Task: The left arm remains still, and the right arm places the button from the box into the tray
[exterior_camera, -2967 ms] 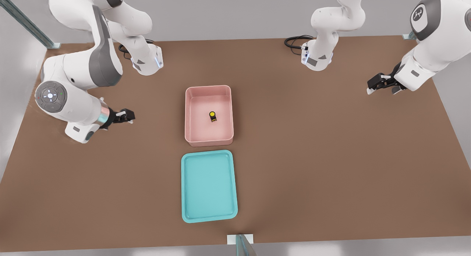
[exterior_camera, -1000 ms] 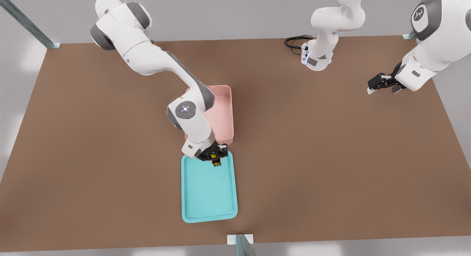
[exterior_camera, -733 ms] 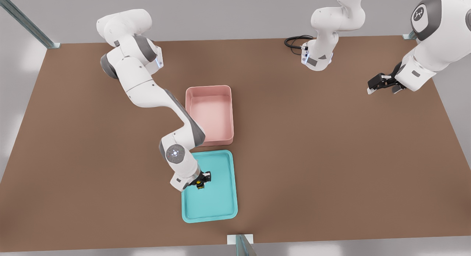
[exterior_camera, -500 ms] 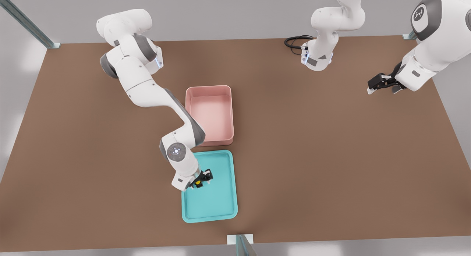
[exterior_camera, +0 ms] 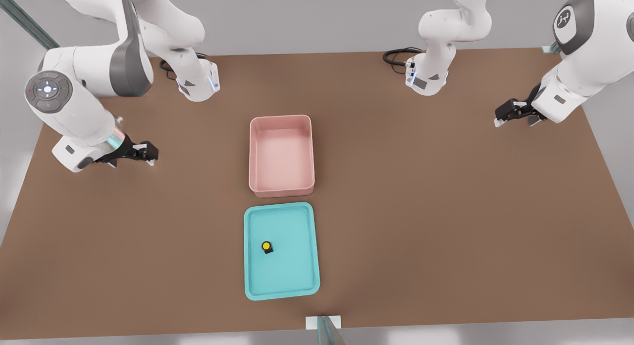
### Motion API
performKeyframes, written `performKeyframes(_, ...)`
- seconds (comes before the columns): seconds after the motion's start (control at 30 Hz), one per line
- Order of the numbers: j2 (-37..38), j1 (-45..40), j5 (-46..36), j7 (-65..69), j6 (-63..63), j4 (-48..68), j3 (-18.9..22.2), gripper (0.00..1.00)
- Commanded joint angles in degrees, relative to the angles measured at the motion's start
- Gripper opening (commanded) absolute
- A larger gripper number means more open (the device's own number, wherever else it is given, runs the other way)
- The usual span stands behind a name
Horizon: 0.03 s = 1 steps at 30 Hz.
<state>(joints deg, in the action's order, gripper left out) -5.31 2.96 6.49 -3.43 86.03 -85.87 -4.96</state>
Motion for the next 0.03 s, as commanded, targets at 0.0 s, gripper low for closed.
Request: performKeyframes(0.0,0.48,0.73,-1.65,10.82,-9.30,-0.35,0.39,1.00)
